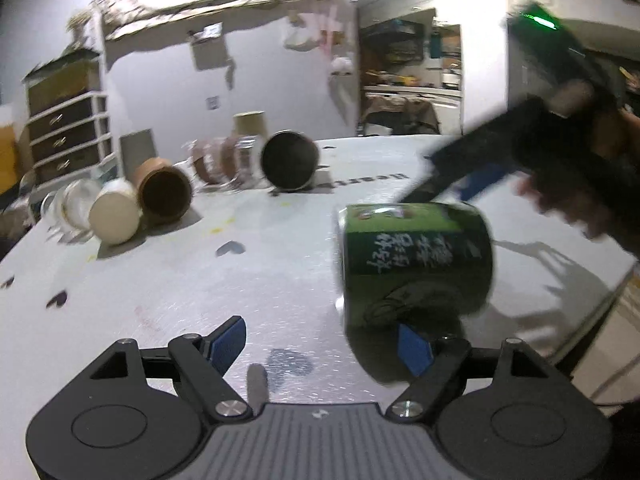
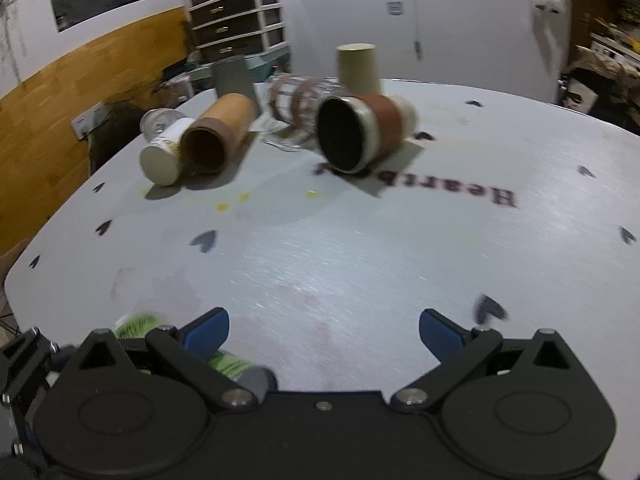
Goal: Flip cup upright
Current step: 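Lift the green tin can with the left gripper while the right gripper approaches it, then grasp the tin can rim with the right gripper and release the left gripper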
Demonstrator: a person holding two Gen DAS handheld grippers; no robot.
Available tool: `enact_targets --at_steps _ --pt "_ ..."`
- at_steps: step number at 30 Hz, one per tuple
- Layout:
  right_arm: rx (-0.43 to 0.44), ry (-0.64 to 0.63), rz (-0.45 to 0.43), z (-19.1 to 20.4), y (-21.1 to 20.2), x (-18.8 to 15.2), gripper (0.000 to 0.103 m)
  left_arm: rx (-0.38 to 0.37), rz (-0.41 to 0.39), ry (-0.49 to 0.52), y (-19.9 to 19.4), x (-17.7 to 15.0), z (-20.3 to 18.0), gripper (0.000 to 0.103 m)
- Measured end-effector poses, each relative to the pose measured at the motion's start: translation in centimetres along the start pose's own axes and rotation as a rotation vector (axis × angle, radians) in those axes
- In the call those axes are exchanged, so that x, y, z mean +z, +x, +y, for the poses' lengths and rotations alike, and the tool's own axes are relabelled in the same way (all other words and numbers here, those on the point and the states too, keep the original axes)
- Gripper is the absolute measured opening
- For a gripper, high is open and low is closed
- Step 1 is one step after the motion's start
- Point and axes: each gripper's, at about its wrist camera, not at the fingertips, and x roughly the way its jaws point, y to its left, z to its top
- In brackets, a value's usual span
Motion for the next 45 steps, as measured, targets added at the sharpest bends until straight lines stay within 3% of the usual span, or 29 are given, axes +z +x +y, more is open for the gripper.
enact_targets --at_steps 4,9,15,19,24,31,33,39,45 --pt "-0.044 -0.002 0.018 -0.9 -1.0 -1.6 0.102 0.026 -0.005 -0.072 0.8 0.1 1.2 0.081" --pt "-0.027 0.004 0.043 -0.8 -2.2 -3.8 0.102 0.034 -0.022 -0.131 0.9 0.4 2.4 0.081" --pt "0.058 0.115 0.039 -1.7 -3.6 -4.1 0.096 0.031 -0.040 -0.172 0.4 0.2 3.1 0.081" --pt "0.172 0.201 0.040 -1.5 -3.8 -1.6 0.095 0.017 -0.051 -0.188 0.0 0.1 3.3 0.081" --pt "0.292 0.201 0.138 0.9 -1.6 1.7 0.093 0.005 -0.050 -0.195 0.1 -0.2 3.5 0.081" --pt "0.260 0.133 0.316 3.9 3.6 2.7 0.080 0.003 -0.054 -0.208 -0.2 -0.7 4.2 0.081" --pt "0.265 0.138 0.332 3.9 3.9 2.7 0.076 0.003 -0.058 -0.211 -0.3 -0.7 4.4 0.081" --pt "0.266 0.073 0.220 3.6 0.3 3.0 0.076 0.004 -0.069 -0.212 -0.7 -0.6 4.2 0.081" --pt "0.173 -0.042 0.092 3.0 -3.7 2.9 0.075 -0.004 -0.077 -0.195 -0.9 -0.4 3.5 0.081"
